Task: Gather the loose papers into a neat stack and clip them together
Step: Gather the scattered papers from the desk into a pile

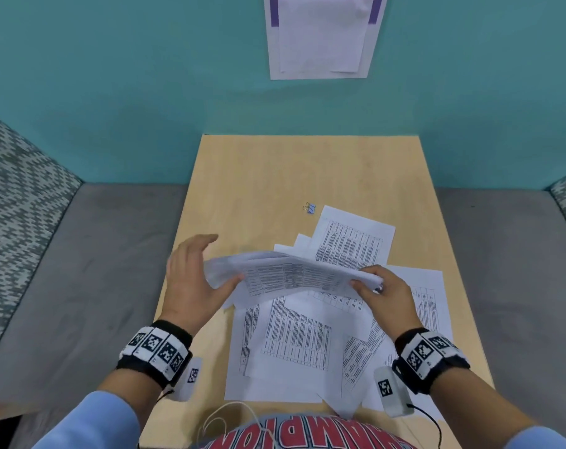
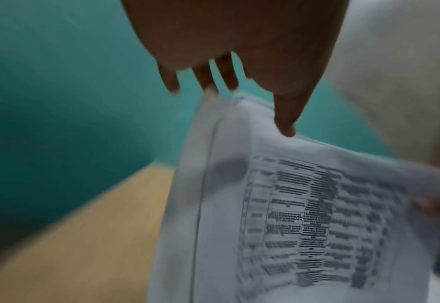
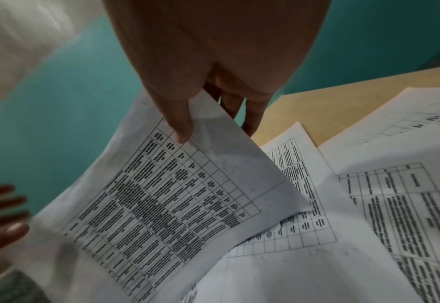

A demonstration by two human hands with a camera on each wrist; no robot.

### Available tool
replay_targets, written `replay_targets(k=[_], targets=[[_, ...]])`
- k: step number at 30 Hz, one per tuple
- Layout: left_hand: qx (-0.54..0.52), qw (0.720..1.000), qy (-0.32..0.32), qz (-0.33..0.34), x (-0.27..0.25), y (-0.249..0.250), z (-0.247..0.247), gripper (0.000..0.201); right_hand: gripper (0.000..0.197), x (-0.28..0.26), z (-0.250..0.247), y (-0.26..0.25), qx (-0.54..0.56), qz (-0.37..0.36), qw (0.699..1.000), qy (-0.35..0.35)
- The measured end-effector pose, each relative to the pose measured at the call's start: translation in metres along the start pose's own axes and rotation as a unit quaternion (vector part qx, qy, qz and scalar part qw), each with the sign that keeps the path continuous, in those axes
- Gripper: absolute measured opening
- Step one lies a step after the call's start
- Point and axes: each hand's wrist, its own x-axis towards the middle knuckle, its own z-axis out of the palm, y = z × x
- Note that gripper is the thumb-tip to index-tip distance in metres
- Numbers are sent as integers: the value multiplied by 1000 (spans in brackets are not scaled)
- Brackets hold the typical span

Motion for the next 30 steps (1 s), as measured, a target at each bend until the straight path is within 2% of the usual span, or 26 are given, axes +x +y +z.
replay_targets(k=[2,4,6,8,9,12,13,15,18,20,22,24,27,30], targets=[[100,983,3,156,9,27,0,87,19,1,-1,-2,7,-3,1000,-2],[139,963,-54,224,14,54,11,94,18,1,-3,-3,19,-8,1000,-17],[208,939,-155,226,17,73,32,97,17,-1,-5,-5,23,-12,999,-29],[274,904,-272,186,19,81,53,90,19,-4,-8,-3,37,-7,999,-39],[287,894,-305,160,22,82,59,77,21,-6,-10,-4,44,-5,998,-40],[294,893,-313,134,34,87,60,22,22,-10,-16,-20,68,-21,997,-41],[279,896,-322,123,38,88,55,15,18,-10,-19,-27,75,-33,996,-41],[200,911,-345,106,44,86,41,25,15,-8,-31,-42,96,-55,993,-32],[-53,938,-341,27,49,80,14,20,30,-2,-54,-50,115,-58,992,4],[-220,925,-305,-52,46,79,3,19,35,-2,-62,-54,152,-41,987,1],[-319,908,-254,-98,43,81,-3,14,45,-3,-59,-61,230,-35,972,-23],[-360,903,-205,-116,39,86,-6,19,40,-9,-49,-80,257,-66,963,-44],[-407,889,-159,-134,30,91,0,23,23,-16,-28,-105,217,-107,969,-50],[-393,894,-155,-147,13,83,22,37,20,-22,-4,-96,157,-84,983,-42]])
